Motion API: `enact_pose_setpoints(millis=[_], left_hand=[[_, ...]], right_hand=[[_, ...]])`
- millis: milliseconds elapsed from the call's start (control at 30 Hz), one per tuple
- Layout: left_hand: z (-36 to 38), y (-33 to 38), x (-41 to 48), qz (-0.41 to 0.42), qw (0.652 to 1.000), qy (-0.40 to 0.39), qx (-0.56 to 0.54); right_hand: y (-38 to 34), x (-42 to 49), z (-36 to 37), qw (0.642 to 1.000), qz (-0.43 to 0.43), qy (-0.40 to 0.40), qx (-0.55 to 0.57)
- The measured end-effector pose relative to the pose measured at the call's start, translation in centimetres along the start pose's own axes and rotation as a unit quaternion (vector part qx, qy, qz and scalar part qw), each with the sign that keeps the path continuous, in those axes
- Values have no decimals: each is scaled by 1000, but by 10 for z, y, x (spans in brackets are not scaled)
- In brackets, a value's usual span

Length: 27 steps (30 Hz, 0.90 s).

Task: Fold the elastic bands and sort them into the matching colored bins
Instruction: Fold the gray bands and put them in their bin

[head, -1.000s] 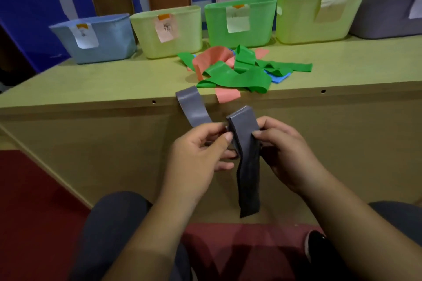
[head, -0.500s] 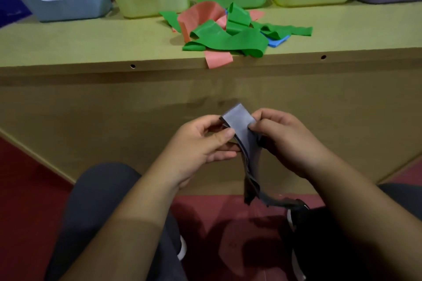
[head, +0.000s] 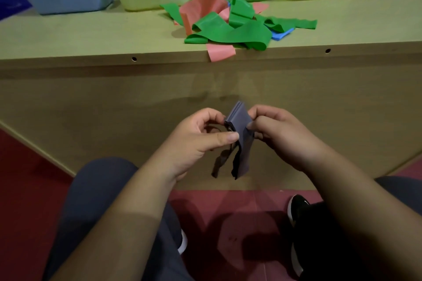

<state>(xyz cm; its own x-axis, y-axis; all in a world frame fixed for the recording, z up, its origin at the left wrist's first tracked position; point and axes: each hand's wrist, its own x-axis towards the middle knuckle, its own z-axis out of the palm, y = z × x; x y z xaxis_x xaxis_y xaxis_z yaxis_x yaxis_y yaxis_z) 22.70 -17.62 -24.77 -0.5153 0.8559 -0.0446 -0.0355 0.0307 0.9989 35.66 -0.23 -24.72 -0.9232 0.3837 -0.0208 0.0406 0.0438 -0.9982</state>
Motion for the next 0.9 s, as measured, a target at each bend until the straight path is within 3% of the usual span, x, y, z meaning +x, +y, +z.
enact_pose_setpoints(millis=[367,500,567,667,767,833,900], left_hand=[[-20,-7,0,20,994,-101,47],[-26,-4,1,8,971,-111,209],[-31,-2,2,-33,934,-123,333],[-31,-7,7,-169,832,-156,505],[-23,-21,14,-299,745,-164,574],[-18,-26,16,-350,710,-158,590],[-17,-26,18,-372,704,-157,584]], right_hand=[[-2,-2,-12,997,39,-54,-31],[-4,-6,-22,989,68,-108,-78],[-5,-7,-25,983,82,-126,-110],[-3,-5,-23,967,96,-146,-184],[4,-2,-18,921,115,-162,-336],[7,-1,-15,895,133,-175,-388],[7,-1,-13,882,138,-184,-411]])
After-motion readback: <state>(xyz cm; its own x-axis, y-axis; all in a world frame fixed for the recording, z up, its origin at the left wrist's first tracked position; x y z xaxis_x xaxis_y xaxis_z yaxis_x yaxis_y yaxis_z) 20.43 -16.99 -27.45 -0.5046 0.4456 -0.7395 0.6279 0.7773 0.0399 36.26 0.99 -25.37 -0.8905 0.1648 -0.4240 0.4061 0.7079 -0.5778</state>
